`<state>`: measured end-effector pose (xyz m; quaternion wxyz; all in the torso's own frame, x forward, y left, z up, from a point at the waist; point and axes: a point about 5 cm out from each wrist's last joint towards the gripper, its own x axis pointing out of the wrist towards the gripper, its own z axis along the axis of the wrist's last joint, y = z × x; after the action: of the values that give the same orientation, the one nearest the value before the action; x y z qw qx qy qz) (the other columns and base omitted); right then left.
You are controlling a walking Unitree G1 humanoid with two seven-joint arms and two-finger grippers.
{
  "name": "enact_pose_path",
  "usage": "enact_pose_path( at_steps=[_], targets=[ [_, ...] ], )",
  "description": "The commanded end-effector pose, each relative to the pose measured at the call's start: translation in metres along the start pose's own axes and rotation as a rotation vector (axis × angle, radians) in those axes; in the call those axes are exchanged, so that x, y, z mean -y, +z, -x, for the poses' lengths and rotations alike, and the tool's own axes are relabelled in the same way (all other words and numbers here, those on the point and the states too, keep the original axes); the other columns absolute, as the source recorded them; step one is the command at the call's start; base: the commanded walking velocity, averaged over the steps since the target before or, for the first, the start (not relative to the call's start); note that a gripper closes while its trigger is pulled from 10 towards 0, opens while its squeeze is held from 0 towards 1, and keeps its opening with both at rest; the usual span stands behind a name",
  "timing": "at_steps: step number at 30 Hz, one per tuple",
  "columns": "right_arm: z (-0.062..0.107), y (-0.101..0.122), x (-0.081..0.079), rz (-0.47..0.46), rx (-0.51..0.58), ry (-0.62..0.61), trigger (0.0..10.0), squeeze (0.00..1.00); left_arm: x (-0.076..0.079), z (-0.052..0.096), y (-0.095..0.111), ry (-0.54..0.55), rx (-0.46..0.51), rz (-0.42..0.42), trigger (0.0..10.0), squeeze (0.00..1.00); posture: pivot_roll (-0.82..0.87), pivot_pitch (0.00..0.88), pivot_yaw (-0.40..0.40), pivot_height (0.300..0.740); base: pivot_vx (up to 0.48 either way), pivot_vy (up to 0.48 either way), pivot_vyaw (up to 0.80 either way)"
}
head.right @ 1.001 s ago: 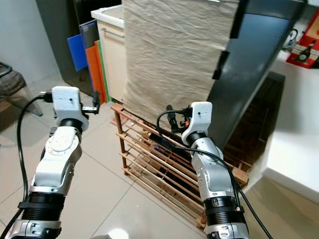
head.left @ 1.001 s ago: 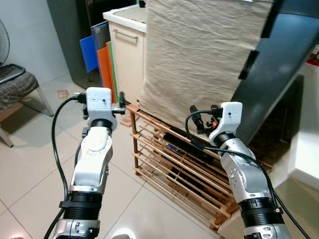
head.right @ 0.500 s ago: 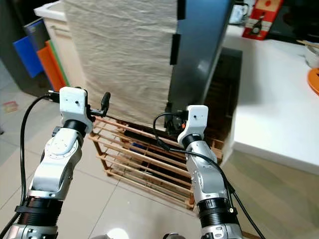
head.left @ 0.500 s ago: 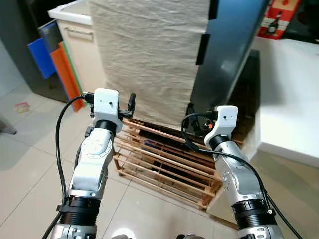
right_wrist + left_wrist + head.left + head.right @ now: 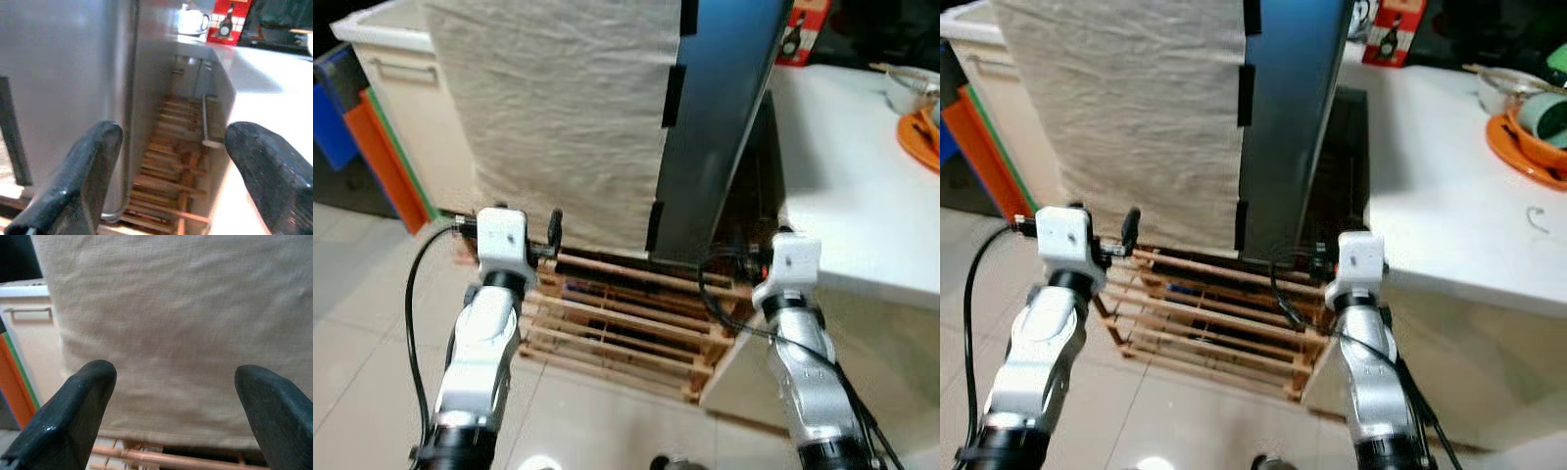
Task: Restocking fridge
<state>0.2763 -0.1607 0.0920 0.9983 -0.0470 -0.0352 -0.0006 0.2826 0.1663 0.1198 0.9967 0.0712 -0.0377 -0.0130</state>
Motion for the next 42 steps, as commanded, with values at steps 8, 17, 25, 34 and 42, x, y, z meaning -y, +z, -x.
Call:
enact_pose_path(
  at_steps=[8,17,25,34,42],
  targets=[
    [0.004,-0.002,-0.005,0.000,0.002,0.009,10.0,0.28,0.013,0.003,0.000,-0.040,-0.001,0.015,10.0,0.00,0.04,0.000,-0.019,0.740,0.000,-0.131,0.00],
    [0.004,-0.002,-0.005,0.000,0.002,0.009,10.0,0.28,0.013,0.003,0.000,-0.040,-0.001,0.015,10.0,0.00,0.04,0.000,-0.019,0.740,0.000,-0.266,0.00],
    [0.004,-0.002,-0.005,0.000,0.002,0.009,10.0,0.28,0.013,0.003,0.000,-0.040,-0.001,0.015,10.0,0.00,0.04,0.000,-0.019,0.740,0.000,-0.266,0.00],
    [0.004,-0.002,-0.005,0.000,0.002,0.009,10.0,0.28,0.013,0.003,0.000,-0.040,-0.001,0.015,10.0,0.00,0.04,0.000,-0.019,0.740,0.000,-0.266,0.00],
    [0.004,-0.005,-0.001,0.002,-0.012,0.009,10.0,0.29,0.027,-0.008,0.007,-0.122,0.021,0.035,10.0,0.00,-0.01,0.000,0.009,0.740,0.000,-0.166,-0.22]
  ],
)
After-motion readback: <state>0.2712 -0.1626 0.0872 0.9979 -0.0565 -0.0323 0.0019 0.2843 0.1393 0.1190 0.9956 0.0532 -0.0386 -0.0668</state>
